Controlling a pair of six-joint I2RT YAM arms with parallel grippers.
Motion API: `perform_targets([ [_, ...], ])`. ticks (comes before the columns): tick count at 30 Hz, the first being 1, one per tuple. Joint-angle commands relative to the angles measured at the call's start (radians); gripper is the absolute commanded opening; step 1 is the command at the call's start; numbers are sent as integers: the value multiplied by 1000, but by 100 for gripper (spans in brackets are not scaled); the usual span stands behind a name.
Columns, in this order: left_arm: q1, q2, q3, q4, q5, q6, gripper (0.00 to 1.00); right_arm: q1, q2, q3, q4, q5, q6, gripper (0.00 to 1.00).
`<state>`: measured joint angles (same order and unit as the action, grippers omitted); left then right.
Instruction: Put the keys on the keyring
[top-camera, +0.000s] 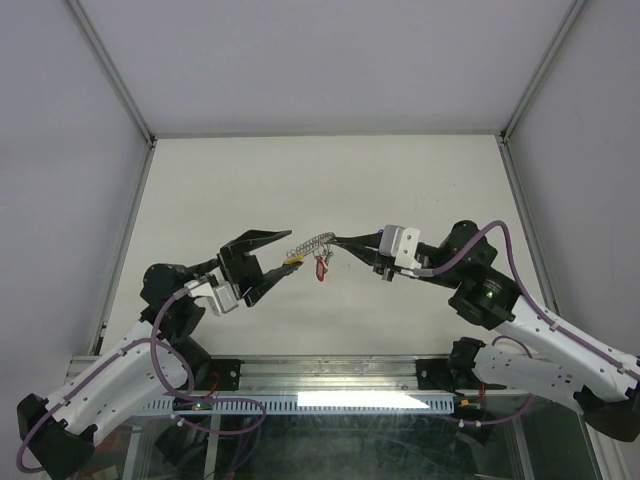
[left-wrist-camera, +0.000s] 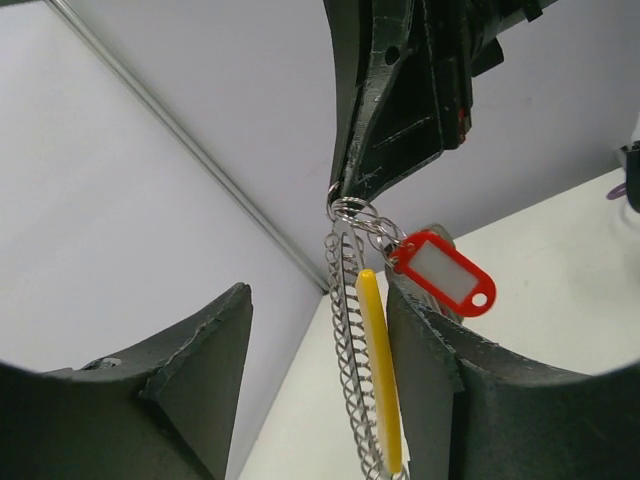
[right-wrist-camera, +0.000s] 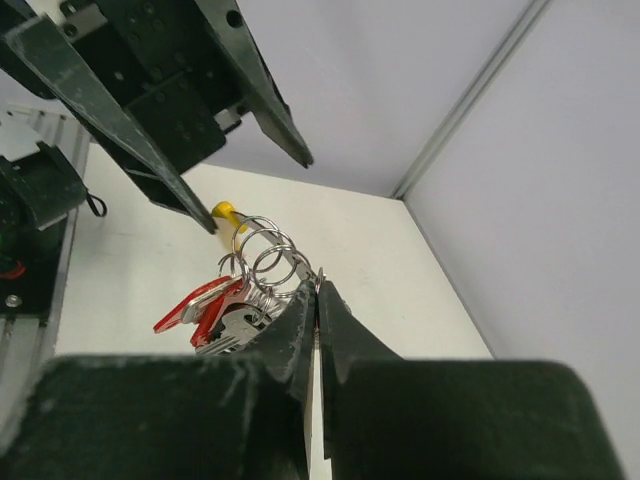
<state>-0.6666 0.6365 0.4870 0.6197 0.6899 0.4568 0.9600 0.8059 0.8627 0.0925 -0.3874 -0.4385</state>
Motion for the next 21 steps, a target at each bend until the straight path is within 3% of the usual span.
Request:
perform_targets([
  [1, 0, -43, 32, -159, 24, -63, 56, -1, -30, 96, -64, 111, -93, 0],
  [11, 0, -39, 43, -155, 9, -215, 59, -2, -18, 113, -117, 174, -131, 0],
  [18, 0, 10, 16, 78, 38, -331, 49, -3, -57, 1, -51, 6, -269, 0],
  [21, 0, 10, 17, 100, 43, -324, 45, -3, -62, -48, -11, -54, -292, 1],
])
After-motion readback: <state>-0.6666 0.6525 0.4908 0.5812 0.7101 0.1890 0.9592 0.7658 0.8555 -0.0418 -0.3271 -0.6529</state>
